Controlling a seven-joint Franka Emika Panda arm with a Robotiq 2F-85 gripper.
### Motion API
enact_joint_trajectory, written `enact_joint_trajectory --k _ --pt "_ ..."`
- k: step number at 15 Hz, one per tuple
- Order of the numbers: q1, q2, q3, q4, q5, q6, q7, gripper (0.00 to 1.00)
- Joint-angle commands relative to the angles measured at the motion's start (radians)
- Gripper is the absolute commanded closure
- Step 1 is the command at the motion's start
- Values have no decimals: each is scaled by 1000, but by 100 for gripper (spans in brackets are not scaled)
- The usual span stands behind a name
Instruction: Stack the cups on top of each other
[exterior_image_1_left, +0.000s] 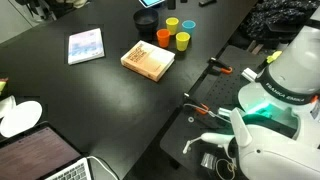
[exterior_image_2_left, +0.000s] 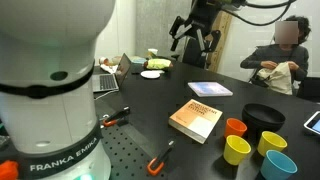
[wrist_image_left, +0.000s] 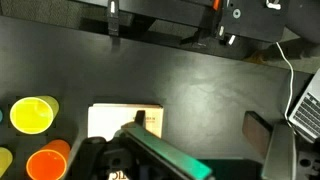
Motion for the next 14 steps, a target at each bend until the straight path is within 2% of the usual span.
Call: enact_joint_trajectory --k 1,9,14 --pt "-17 1 17 1 6 -2 -5 0" --pt "-22 25 10 7 7 15 -10 0" --pt "-84 197 -12 20 -16 262 5 0"
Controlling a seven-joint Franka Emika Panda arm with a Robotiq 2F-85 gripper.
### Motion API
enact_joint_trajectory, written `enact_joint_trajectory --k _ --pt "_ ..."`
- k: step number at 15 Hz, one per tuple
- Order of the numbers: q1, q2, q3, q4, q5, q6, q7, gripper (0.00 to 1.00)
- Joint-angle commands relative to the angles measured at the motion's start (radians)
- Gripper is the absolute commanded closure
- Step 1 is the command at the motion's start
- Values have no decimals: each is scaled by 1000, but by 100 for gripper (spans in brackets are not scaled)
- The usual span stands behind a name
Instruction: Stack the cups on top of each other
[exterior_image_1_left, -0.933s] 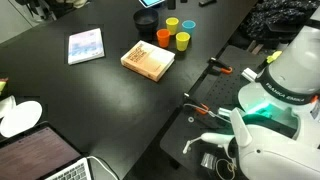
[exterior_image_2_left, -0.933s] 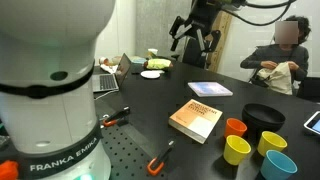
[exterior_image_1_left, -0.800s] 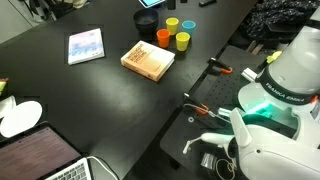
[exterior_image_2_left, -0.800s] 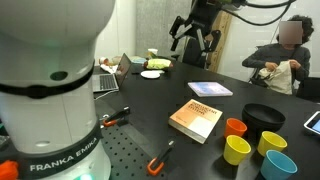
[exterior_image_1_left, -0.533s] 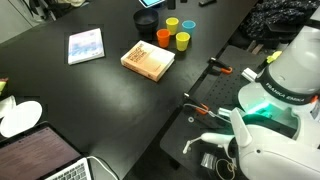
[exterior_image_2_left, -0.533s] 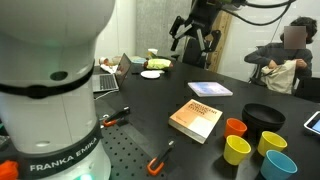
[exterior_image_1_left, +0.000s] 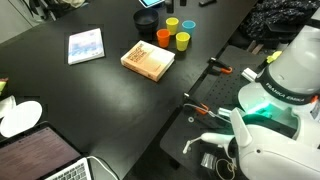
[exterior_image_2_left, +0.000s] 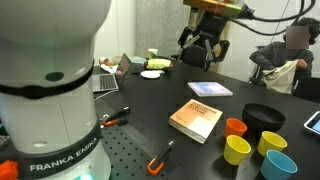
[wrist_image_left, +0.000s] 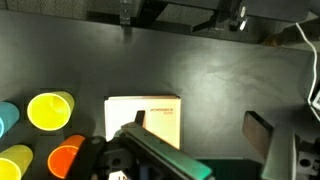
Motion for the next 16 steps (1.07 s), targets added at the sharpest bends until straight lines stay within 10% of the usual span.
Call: enact_joint_trajectory --k 1,16 --pt "-44 162 -12 32 5 201 5 0" --pt "-186 776 -18 354 -55 687 263 0"
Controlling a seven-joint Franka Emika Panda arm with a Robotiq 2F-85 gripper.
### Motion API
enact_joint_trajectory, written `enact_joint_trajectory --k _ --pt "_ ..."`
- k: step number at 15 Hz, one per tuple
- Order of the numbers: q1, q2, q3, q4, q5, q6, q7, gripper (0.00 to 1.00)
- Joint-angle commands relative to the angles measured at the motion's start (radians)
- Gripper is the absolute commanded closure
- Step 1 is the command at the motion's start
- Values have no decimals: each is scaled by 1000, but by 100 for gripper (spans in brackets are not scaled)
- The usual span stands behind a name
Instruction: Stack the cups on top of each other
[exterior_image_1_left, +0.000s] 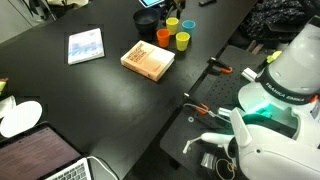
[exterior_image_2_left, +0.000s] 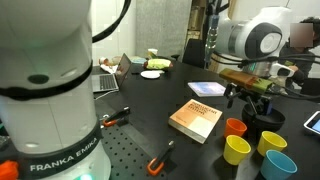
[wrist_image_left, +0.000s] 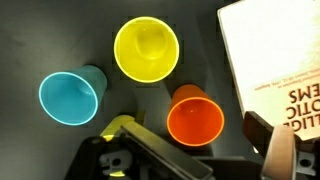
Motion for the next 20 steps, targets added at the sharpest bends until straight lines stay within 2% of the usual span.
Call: enact_joint_trajectory --k 1,5,14,15,16,20 --pt "-15 126 1 101 5 64 63 0" --pt "-22 220 2 170 10 96 111 0" --pt "-31 368 -6 296 16 79 164 0" --pt "-33 377 -4 303 16 76 163 25" --pt "-38 382 1 308 18 74 160 26" --pt "-43 400 5 324 22 68 160 58"
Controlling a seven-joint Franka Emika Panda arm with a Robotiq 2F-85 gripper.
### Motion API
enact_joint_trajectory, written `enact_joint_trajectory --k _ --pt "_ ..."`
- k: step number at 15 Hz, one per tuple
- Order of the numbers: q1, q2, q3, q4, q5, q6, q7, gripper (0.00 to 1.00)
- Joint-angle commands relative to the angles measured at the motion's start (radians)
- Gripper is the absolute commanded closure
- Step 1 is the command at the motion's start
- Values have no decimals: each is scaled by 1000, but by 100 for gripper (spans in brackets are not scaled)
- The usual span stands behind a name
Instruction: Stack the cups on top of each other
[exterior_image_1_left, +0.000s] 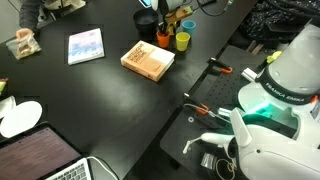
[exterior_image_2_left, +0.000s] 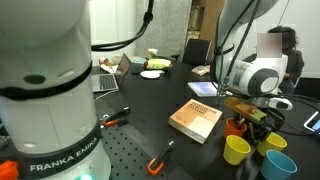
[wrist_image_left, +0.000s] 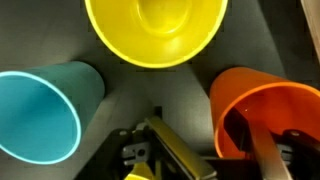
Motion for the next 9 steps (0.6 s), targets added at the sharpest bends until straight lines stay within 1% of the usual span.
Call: enact_joint_trajectory --k 1,2,4,5,6,9 --pt "-14 21 10 37 14 -11 4 65" --pt "-16 22 12 38 16 -14 4 73" --pt "-25 13 22 37 24 -40 0 87" --pt "-31 5 29 36 30 -57 -3 95" --pt "-35 -4 35 35 36 -76 -4 99" --pt "-51 -21 53 42 58 -125 -10 99"
